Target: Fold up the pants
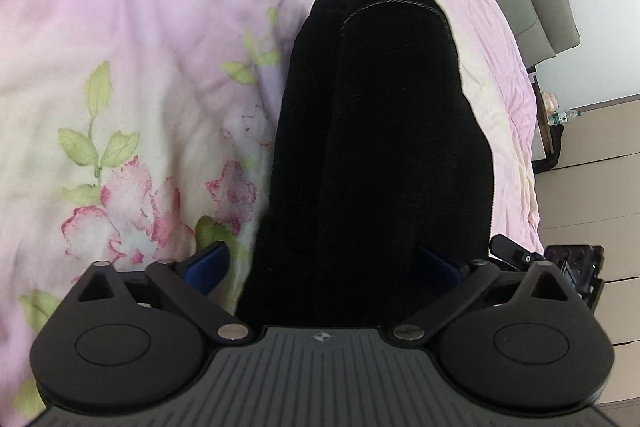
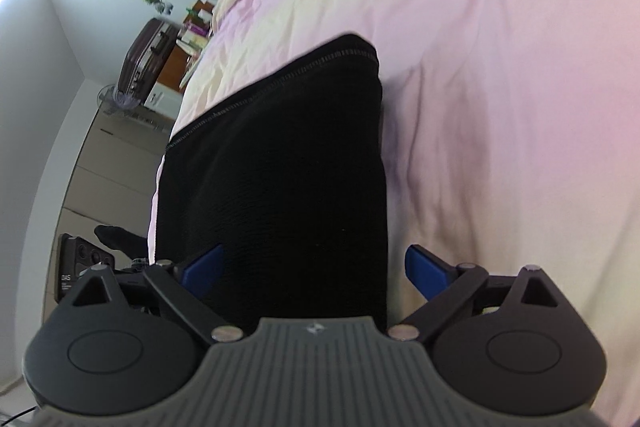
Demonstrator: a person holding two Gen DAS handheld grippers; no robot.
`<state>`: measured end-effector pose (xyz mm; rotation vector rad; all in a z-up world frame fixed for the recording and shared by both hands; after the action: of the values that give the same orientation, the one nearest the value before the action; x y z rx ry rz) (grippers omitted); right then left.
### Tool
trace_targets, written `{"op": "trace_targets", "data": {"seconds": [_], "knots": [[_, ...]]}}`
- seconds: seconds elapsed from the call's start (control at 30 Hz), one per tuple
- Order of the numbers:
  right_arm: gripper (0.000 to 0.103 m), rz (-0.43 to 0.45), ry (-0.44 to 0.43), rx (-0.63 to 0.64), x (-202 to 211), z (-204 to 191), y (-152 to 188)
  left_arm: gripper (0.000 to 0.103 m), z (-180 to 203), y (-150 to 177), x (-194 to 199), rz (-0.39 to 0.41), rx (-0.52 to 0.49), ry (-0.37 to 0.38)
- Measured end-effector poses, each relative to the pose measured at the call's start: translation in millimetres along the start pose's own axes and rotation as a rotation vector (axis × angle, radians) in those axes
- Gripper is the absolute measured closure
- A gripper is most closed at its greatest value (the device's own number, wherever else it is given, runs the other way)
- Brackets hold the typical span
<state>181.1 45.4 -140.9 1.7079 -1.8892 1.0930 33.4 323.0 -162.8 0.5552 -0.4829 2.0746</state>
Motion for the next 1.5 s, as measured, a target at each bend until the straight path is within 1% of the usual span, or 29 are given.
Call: {"op": "trace_targets", "data": {"seconds": [0.07, 0.13, 0.3, 0.47, 0.57, 0.63, 0.7, 0.77, 0.8, 0.83, 0.87, 0.9, 0.97, 1.0, 1.03, 1.07, 1.1, 1.17, 1.2, 1.3, 1.37, 1.5], "knots": [[0.005, -0.044, -0.026, -0.016, -13, 3, -1, 0.0, -8, -1, -5, -0.017, 0.034, 0.048], [0.005, -0.086, -0.076, -0.045, -23, 6, -2, 0.0, -15, -4, -8, -0.029, 0.057, 0.085], [0.005, -0.155, -0.179, -0.099, -42, 13, -5, 0.0, -17, -7, -12, -0.051, 0.047, 0.125], [0.005, -0.187, -0.25, -0.113, -56, 8, -6, 0.0, -19, -18, -24, -0.087, 0.046, 0.183], [0.005, -0.196, -0.258, -0.106, -66, -2, -4, 0.0, -19, -22, -31, -0.092, 0.051, 0.213], [0.005, -0.187, -0.257, -0.087, -69, -7, -2, 0.0, -16, -20, -33, -0.109, 0.01, 0.22], [0.005, -0.171, -0.259, -0.085, -69, -8, -3, 0.0, -10, -20, -35, -0.121, -0.038, 0.201], [0.01, -0.148, -0.256, -0.084, -66, -9, 0, 0.0, -8, -19, -34, -0.109, -0.046, 0.2], [0.017, -0.137, -0.255, -0.088, -63, -9, 3, 0.0, -7, -18, -32, -0.104, -0.051, 0.203], [0.022, -0.132, -0.263, -0.12, -60, -8, 5, 0.0, -4, -15, -31, -0.1, -0.069, 0.211], [0.023, -0.129, -0.281, -0.165, -55, -7, 7, 0.0, 3, -11, -29, -0.091, -0.095, 0.224], [0.027, -0.117, -0.294, -0.184, -48, -9, 8, 0.0, 10, -7, -25, -0.083, -0.12, 0.231], [0.029, -0.096, -0.308, -0.188, -31, -18, 9, 0.005, 28, -4, -16, -0.065, -0.157, 0.237], [0.03, -0.087, -0.314, -0.187, -22, -23, 9, 0.006, 36, -3, -11, -0.055, -0.164, 0.247], [0.03, -0.076, -0.319, -0.182, -11, -28, 8, 0.017, 44, -2, -6, -0.047, -0.173, 0.274], [0.03, -0.062, -0.322, -0.177, 0, -33, 8, 0.022, 52, -1, -1, -0.038, -0.163, 0.327], [0.03, -0.046, -0.33, -0.177, 11, -36, 7, 0.023, 61, 1, 2, -0.029, -0.168, 0.36], [0.03, 0.003, -0.337, -0.156, 41, -40, 5, 0.023, 84, 10, 4, -0.015, -0.225, 0.389], [0.03, 0.03, -0.332, -0.135, 56, -41, 6, 0.023, 95, 14, 1, -0.015, -0.254, 0.391], [0.03, 0.095, -0.302, -0.101, 98, -36, 7, 0.023, 124, 26, -14, -0.032, -0.297, 0.422], [0.03, 0.123, -0.274, -0.11, 121, -23, 10, 0.023, 137, 33, -30, -0.056, -0.299, 0.44], [0.03, 0.157, -0.213, -0.155, 153, 14, 20, 0.022, 161, 46, -79, -0.122, -0.301, 0.43]]}}
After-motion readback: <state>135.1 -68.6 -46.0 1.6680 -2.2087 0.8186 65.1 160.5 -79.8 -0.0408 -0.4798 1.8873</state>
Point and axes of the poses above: each gripper's, at about its wrist camera, not at the fingertips, and x roughly against the way its jaws point, z to its right, y to its underside, the point moved 6 cm from there along -x, roughly the way its jaws point, and after that the axes turned 11 degrees about y, right-handed, at the moved point
